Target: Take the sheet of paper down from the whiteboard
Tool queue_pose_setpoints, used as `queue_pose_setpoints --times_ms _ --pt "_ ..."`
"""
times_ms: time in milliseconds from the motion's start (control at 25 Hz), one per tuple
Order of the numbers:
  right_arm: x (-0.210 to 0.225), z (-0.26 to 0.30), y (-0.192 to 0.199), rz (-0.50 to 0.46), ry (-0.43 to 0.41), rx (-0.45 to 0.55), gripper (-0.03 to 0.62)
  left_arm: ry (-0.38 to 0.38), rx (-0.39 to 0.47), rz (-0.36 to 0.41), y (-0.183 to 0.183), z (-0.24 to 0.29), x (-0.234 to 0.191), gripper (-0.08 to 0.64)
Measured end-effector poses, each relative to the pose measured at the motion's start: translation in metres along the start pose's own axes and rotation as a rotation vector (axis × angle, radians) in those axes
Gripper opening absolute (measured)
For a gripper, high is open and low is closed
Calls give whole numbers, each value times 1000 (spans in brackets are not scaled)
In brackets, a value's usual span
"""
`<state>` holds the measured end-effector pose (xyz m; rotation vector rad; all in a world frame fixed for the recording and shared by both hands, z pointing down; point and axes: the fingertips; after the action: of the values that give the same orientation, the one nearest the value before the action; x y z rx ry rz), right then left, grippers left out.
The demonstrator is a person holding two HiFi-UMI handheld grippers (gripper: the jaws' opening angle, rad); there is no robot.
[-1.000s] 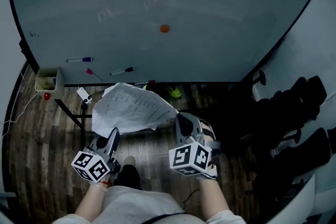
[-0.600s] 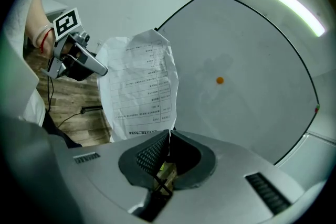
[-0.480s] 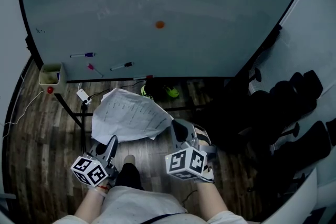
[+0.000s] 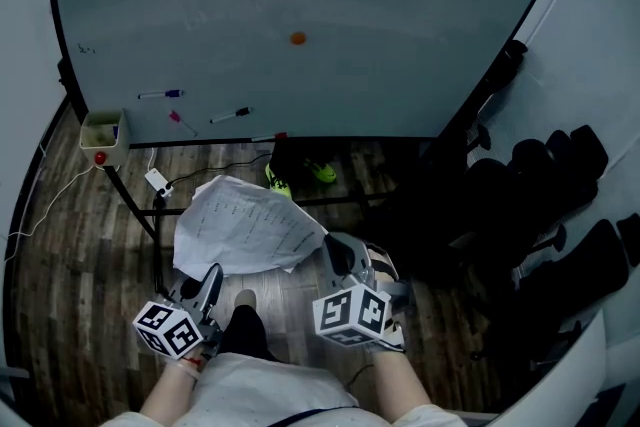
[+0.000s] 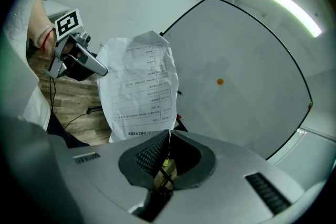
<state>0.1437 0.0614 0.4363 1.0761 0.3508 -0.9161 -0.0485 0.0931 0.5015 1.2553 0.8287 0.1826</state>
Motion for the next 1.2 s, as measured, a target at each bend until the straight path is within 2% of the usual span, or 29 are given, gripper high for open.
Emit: queue_pose_setpoints --times_ms 560,800,1200 --pt "-40 -15 6 48 -54 6 25 -37 -17 -30 18 -45 2 15" --pt "-46 -16 6 39 -75 16 25 -52 -1 -19 8 -47 5 15" --pt "-47 -12 5 20 -81 16 21 -49 6 -37 16 -46 2 15"
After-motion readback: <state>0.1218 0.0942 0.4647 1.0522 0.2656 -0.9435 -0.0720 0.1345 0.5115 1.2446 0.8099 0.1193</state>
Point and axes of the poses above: the fingertips, and each gripper's own axes: z forward along the fingers, x to its right, y out of its underside, and after that the axes turned 5 degrees about z, right-handed
